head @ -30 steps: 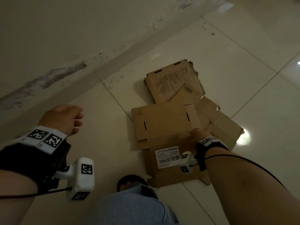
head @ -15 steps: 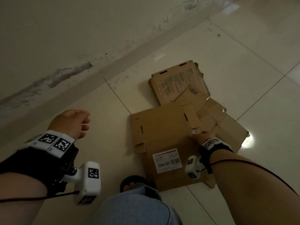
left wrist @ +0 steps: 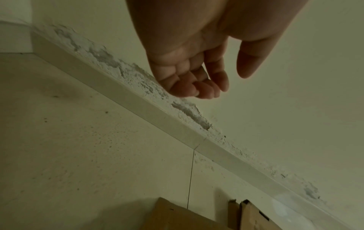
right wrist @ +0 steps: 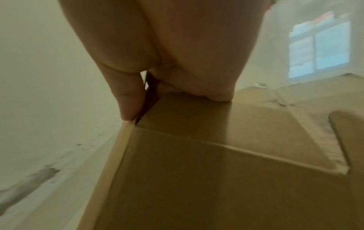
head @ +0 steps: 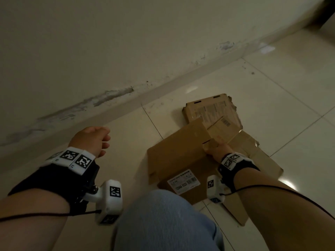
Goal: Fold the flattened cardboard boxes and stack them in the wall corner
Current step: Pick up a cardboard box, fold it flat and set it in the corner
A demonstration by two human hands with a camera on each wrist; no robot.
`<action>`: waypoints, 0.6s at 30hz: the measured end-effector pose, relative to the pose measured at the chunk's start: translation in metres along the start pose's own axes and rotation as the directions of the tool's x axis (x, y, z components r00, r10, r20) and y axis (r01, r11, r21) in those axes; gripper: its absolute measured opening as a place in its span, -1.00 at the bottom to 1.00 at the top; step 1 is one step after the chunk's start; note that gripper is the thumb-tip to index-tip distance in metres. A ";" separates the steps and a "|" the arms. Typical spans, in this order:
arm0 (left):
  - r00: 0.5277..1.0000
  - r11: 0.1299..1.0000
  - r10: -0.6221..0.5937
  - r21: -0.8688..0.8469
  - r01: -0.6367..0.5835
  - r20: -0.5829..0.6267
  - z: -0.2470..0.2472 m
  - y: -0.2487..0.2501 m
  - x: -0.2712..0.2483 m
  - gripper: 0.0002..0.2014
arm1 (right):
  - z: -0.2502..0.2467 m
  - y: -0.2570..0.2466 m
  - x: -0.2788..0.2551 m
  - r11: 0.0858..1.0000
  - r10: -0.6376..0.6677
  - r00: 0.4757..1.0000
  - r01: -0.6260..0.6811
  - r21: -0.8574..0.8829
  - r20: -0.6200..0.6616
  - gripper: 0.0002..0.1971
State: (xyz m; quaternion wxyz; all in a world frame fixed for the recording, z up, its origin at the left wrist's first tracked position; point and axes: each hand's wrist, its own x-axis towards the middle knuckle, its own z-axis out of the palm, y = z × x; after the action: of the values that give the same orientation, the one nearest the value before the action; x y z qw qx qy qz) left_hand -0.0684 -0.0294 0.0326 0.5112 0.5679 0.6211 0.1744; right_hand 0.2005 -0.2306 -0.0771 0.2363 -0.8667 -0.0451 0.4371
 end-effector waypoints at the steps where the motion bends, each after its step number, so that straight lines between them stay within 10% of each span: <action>1: 1.000 1.000 0.003 -0.016 -0.004 -0.013 -0.008 -0.001 -0.004 -0.89 | 0.001 -0.010 -0.007 0.999 -0.050 0.999 0.050 0.005 -0.001 -0.59; 9: 0.992 0.996 -0.001 -0.088 -0.010 -0.125 -0.066 -0.008 -0.035 -0.89 | 0.010 -0.084 -0.071 0.965 -0.248 0.968 0.250 0.077 -0.034 -0.27; 18: 0.979 0.970 0.033 -0.229 -0.081 -0.203 -0.128 -0.008 -0.091 -0.89 | 0.035 -0.164 -0.192 0.776 -0.553 0.833 0.526 0.346 -0.026 -0.70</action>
State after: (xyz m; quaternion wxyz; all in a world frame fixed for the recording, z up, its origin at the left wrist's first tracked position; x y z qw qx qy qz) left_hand -0.1944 -0.0659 0.1197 0.5057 0.5005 0.6270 0.3173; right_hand 0.0760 -0.1277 0.1202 0.4952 -0.7457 -0.2247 0.3850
